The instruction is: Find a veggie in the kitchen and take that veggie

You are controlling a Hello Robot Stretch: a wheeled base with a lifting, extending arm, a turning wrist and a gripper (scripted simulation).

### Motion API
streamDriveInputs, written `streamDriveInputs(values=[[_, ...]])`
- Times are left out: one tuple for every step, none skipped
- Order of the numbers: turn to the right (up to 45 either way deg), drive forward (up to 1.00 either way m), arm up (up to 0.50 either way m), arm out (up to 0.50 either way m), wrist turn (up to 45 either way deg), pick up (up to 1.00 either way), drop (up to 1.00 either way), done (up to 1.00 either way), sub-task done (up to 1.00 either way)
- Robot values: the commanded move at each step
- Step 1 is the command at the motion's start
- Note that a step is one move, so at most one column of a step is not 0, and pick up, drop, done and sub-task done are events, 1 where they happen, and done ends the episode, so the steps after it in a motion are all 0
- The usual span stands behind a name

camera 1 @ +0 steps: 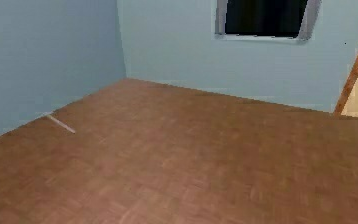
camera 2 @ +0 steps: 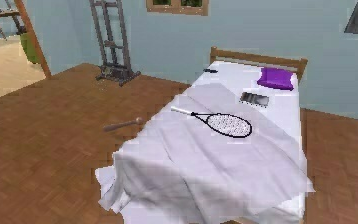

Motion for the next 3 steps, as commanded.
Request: streamDriveInputs(values=[[-6.0,0.0,0.0,0.0,0.0,0.0,0.0,0.0,0.0],[0.0,0.25,0.0,0.0,0.0,0.0,0.0,0.0,0.0],[27.0,0.0,0.0,0.0,0.0,0.0,0.0,0.0,0.0]])
